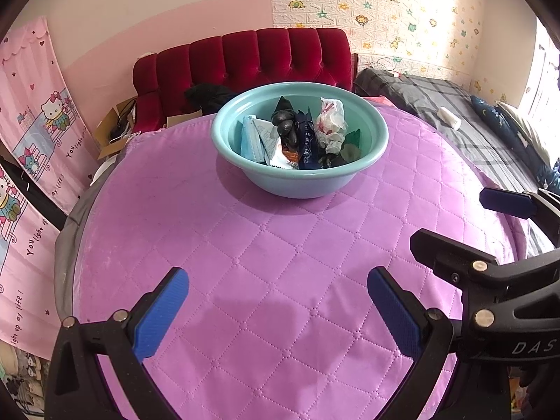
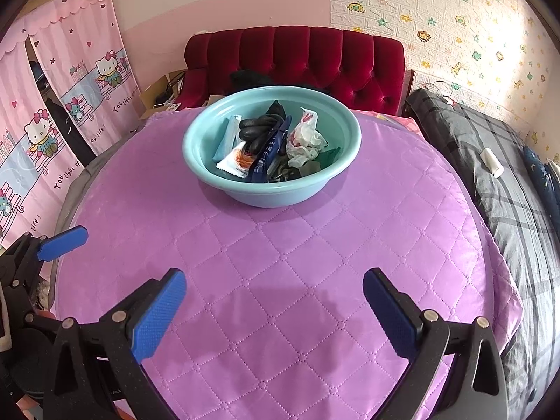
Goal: Organize soft objects
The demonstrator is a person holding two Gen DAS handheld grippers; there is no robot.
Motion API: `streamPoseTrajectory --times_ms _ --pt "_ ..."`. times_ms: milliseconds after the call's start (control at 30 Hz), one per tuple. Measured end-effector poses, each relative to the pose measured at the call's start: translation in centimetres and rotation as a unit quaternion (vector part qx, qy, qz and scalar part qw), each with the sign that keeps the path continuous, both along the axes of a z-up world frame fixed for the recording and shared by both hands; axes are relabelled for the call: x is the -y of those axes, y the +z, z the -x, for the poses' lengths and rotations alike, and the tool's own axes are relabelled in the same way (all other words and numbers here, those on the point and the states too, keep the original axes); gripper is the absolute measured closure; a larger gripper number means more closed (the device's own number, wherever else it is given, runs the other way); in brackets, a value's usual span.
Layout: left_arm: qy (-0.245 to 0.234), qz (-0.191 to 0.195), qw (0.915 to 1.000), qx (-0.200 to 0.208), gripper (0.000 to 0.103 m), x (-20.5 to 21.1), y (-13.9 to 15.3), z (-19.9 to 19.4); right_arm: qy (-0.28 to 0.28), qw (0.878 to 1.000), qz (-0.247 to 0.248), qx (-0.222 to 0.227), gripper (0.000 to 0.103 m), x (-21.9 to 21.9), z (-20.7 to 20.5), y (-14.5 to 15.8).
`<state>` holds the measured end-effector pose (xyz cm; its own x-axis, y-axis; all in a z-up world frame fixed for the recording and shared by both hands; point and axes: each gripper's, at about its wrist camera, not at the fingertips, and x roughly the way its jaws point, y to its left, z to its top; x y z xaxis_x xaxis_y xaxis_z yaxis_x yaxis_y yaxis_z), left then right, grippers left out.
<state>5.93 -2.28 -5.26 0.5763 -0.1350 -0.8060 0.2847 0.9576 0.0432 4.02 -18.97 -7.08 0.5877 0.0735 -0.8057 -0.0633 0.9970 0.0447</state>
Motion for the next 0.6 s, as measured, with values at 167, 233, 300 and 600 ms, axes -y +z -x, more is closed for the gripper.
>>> streamPoseTrajectory --times_ms 167,233,300,600 --pt "0.001 0.001 1.0 -0.002 0.0 -0.05 -0.06 -0.06 -0.001 1.0 0.001 0.001 0.0 -0.05 -0.08 -0.03" --pt "0.002 0.0 1.0 -0.002 0.0 -0.01 -0.06 -0.08 -0.001 1.0 0.001 0.001 0.0 -0.06 -0.06 -0.02" --pt "0.001 0.001 1.0 -0.002 0.0 -0.04 -0.01 -0.06 -0.001 1.0 0.001 0.002 0.0 -0.06 -0.07 0.0" --pt "0.0 0.001 1.0 0.0 0.0 0.11 0.12 -0.07 -0.002 1.0 0.001 0.004 0.0 0.06 0.03 0.13"
